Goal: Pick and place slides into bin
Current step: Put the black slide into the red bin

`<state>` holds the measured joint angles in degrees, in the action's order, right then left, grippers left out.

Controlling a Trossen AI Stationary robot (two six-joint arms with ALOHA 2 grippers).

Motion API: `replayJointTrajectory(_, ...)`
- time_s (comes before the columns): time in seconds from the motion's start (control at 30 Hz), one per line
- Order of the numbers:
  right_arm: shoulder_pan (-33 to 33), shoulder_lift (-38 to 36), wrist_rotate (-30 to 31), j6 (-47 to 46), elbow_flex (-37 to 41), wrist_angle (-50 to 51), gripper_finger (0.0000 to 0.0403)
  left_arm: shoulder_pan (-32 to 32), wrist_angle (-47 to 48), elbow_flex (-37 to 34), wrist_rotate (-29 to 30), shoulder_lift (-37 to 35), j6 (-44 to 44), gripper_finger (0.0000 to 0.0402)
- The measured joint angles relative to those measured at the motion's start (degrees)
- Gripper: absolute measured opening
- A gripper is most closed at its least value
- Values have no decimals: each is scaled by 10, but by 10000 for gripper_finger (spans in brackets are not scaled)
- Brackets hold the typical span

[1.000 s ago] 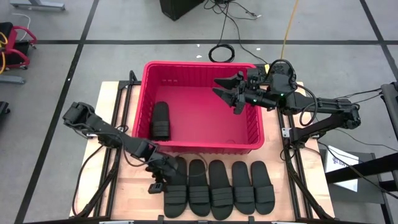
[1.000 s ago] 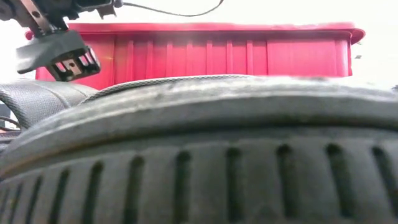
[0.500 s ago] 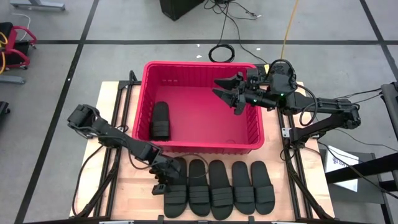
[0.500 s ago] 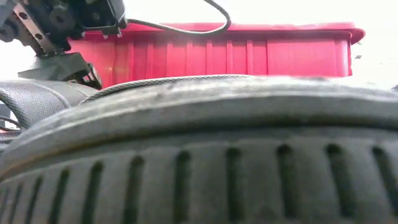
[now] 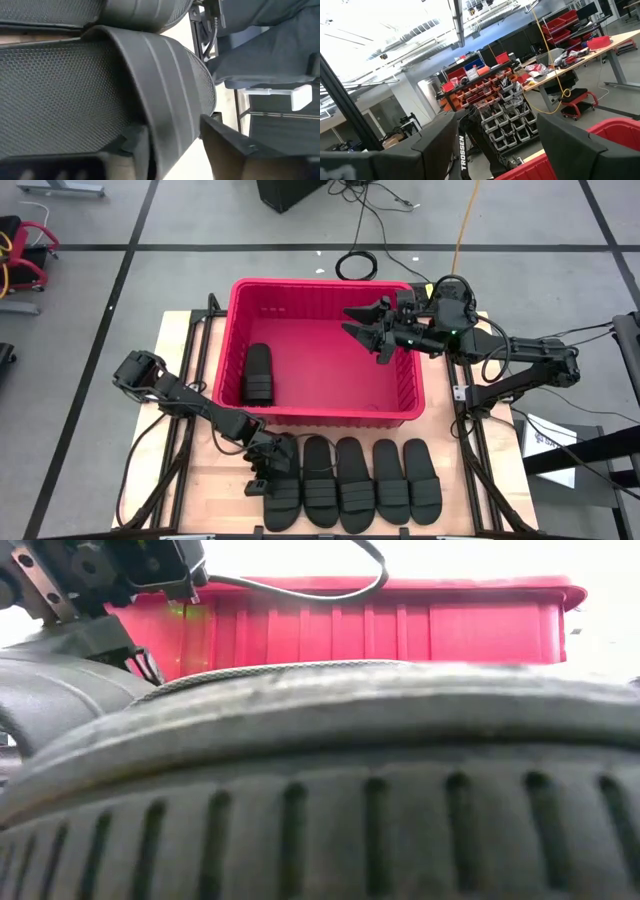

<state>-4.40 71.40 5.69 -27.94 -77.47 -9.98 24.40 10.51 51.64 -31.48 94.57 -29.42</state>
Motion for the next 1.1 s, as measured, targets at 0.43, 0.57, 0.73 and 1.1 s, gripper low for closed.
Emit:
replayJointTrajectory(0.43, 0, 0, 0, 5, 0, 0, 265, 0, 4, 0, -8, 0, 19, 14)
replayJointTrajectory(0.57, 0, 0, 0, 7, 0, 0, 265, -2, 17, 1, -29, 0, 14, 14)
replayJointTrajectory(0.73, 0, 0, 0, 11, 0, 0, 265, -6, 39, 1, -49, -13, 11, 7)
replayJointTrajectory(1.1, 0, 0, 1, 19, 0, 0, 265, -20, 86, 0, -33, -124, 6, 3)
